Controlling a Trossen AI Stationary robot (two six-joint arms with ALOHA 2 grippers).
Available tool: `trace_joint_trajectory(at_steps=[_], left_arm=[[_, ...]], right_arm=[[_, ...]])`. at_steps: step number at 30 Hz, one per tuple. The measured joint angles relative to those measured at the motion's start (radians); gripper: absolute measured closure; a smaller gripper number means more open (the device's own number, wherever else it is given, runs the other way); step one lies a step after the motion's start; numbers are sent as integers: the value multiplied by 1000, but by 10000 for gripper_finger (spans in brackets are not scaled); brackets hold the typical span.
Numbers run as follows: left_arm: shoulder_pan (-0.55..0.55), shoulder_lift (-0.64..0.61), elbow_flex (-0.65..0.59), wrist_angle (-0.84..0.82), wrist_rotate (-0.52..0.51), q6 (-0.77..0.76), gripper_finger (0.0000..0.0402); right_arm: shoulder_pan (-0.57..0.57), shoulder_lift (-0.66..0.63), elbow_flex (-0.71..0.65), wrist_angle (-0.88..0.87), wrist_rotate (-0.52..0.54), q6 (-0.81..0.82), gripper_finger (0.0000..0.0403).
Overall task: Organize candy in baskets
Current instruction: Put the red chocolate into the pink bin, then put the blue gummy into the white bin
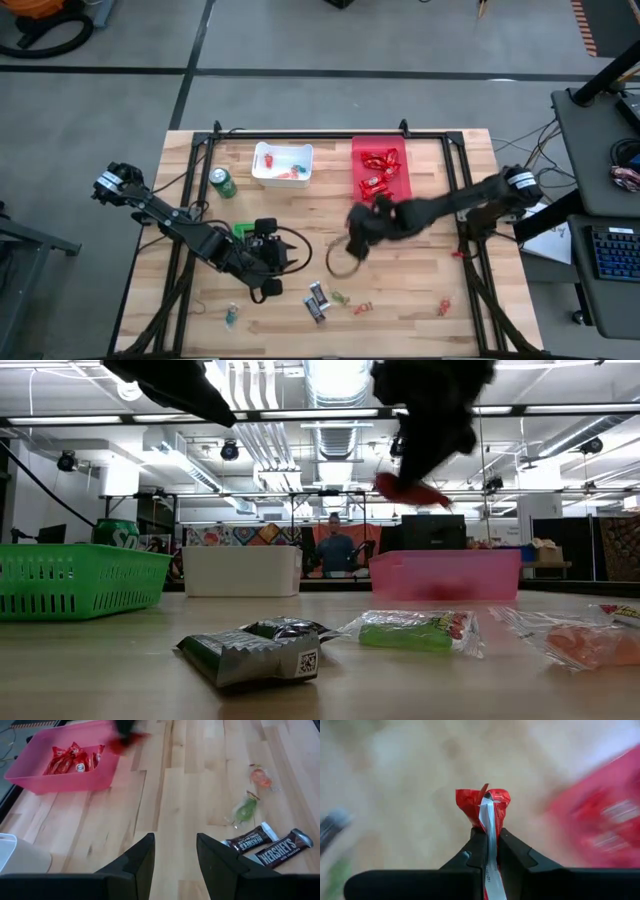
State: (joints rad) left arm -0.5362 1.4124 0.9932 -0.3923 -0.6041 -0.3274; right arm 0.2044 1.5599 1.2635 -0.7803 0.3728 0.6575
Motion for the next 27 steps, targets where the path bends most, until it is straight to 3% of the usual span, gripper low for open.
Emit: trace_joint_trajectory(at_steps=[6, 9, 11, 17, 22, 27], left_arm=[[0, 0, 1, 1, 17, -25, 272], [0, 0, 1, 0, 39, -57, 272], [-1, 0, 1, -2, 46, -83, 272], [-12, 0, 1, -7, 47, -112, 272], [-12, 0, 1, -7, 47, -127, 272], [-13, 0, 1, -22, 78, -155, 272]], right_arm=[[-198, -9, 116, -85, 254, -337, 374], [-317, -7, 118, -57, 306, -567, 374], [-400, -1, 111, -32, 282, -660, 374], [-642, 32, 93, -15, 5, -730, 369], [-736, 63, 76, -16, -44, -735, 323], [-747, 73, 73, -14, -59, -703, 267]])
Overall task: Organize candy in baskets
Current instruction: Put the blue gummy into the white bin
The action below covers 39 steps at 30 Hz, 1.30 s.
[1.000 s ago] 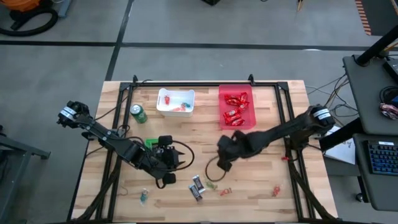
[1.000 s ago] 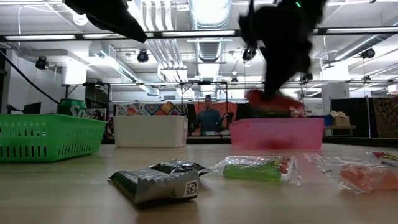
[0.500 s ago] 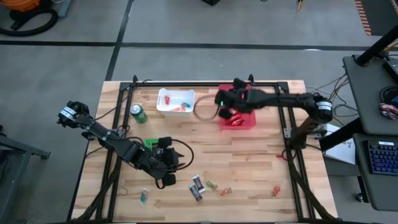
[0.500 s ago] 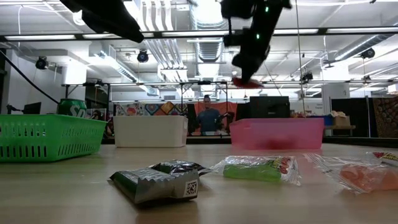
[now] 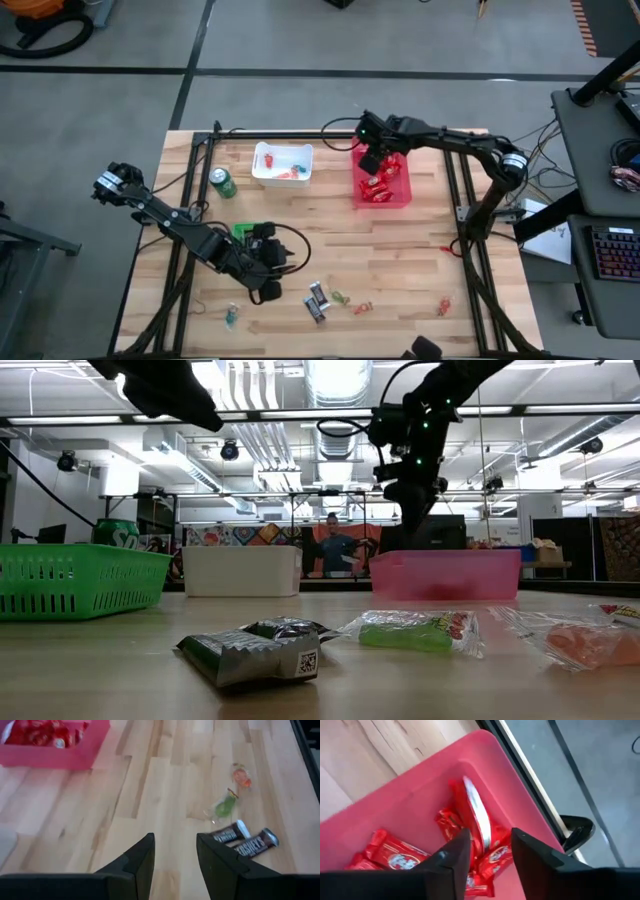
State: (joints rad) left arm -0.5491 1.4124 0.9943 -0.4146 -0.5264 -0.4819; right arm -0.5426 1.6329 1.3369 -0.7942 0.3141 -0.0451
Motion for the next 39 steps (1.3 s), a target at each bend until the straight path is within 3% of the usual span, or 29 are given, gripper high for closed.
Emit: trace_joint_trajectory(at_steps=[5, 9, 19, 29, 39], left_arm=[[0, 0, 0, -25, 82, -60, 272], [0, 0, 0, -35, 194, -139, 272], [-80, 0, 0, -48, 569, -574, 272], [-257, 31, 0, -393, 588, -1186, 275], [-280, 156, 0, -423, 635, -1247, 272]], right_arm=[[22, -11, 0, -1, -18, 91, 249], [72, -28, 0, 0, -92, 140, 252], [278, -41, 0, 32, -113, 168, 251], [440, -41, 0, 122, -113, 178, 250], [486, -41, 0, 138, -113, 207, 250]])
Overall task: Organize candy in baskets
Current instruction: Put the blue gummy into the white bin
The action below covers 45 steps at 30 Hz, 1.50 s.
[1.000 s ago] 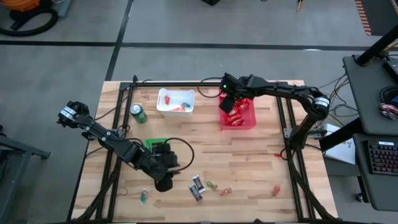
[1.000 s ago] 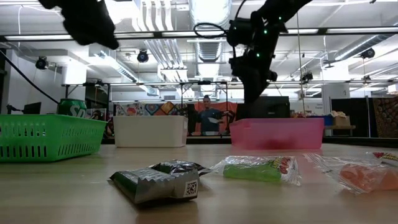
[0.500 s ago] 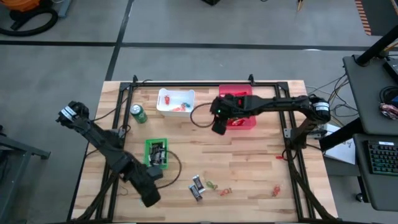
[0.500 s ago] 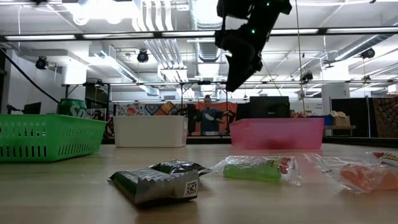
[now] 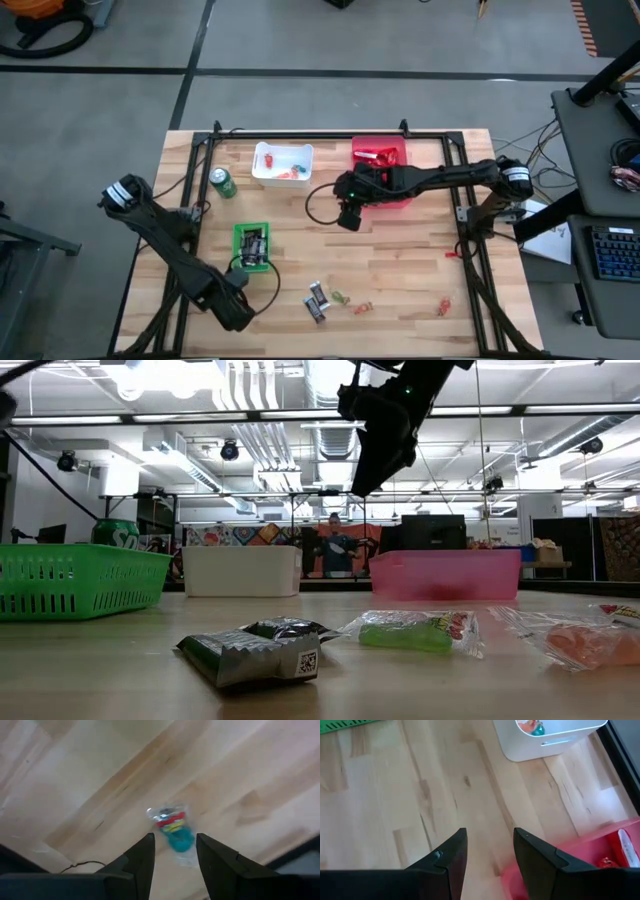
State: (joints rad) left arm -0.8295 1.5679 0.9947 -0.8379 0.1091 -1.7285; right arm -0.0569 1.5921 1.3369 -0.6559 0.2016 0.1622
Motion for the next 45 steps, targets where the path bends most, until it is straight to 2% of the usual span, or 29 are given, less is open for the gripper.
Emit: trace_joint_trajectory(at_steps=[4, 10, 16, 20, 24, 28, 33, 36, 39, 45], left_arm=[[0, 74, 0, 11, 69, 54, 269], [-1, 143, 0, 118, 85, 134, 269], [0, 168, 0, 124, 88, 167, 273], [0, 170, 0, 128, 90, 192, 299], [0, 167, 0, 128, 101, 220, 343], [0, 164, 0, 128, 153, 273, 389], [0, 133, 4, 127, 231, 328, 396], [-1, 94, 33, 132, 238, 374, 400], [10, 46, 78, 130, 186, 437, 401], [65, -79, 168, 77, -82, 607, 401]], right_arm=[[5, 0, 0, 0, 0, 2, 250], [5, 0, 0, 0, 0, 3, 250], [7, 0, 0, 0, 0, 3, 250], [9, 0, 0, 1, 0, 3, 250], [13, 0, 0, 2, 0, 10, 250], [17, 0, 0, 2, 0, 13, 250], [21, -19, 0, -31, 0, 17, 250], [27, -49, 0, -45, 0, 24, 250], [40, -75, 0, -45, 0, 20, 250], [89, -121, -21, -38, 3, 10, 250]])
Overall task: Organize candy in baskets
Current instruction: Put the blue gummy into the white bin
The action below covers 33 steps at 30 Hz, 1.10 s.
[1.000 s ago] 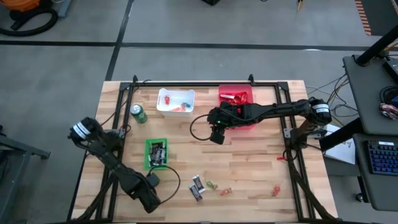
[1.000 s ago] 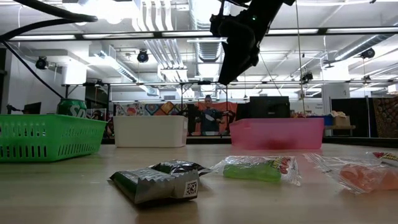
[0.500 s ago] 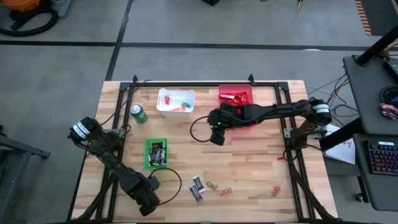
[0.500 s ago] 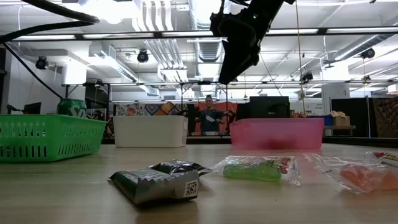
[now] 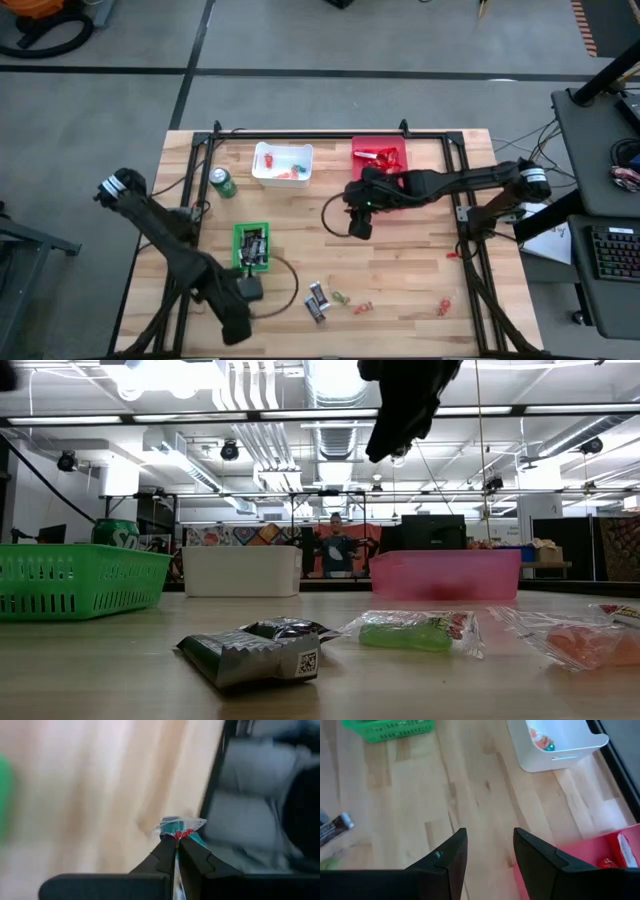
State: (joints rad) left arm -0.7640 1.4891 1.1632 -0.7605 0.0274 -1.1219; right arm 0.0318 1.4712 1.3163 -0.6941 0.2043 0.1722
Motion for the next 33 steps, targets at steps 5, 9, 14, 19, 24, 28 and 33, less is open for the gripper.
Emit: trace_joint_trajectory(at_steps=[5, 9, 14, 19, 24, 28, 33], left_arm=[[80, -88, 46, -100, -250, 210, 401], [180, -141, 42, -136, -433, 393, 401], [359, -172, -12, -106, -690, 653, 402], [641, -166, -68, 10, -855, 861, 402], [939, -111, -102, 121, -770, 991, 401], [1125, -39, -102, 136, -630, 1049, 401], [1242, 59, -102, 144, -481, 1058, 401]], right_arm=[[43, -15, -51, 42, 5, 0, 250], [66, -26, -109, 91, 5, 0, 250], [69, -27, -219, 261, 5, -15, 250], [63, -27, -354, 507, 24, -6, 250], [55, -27, -446, 727, 143, -66, 250], [31, -31, -449, 736, 168, -109, 250], [14, -32, -427, 727, 165, -104, 250]])
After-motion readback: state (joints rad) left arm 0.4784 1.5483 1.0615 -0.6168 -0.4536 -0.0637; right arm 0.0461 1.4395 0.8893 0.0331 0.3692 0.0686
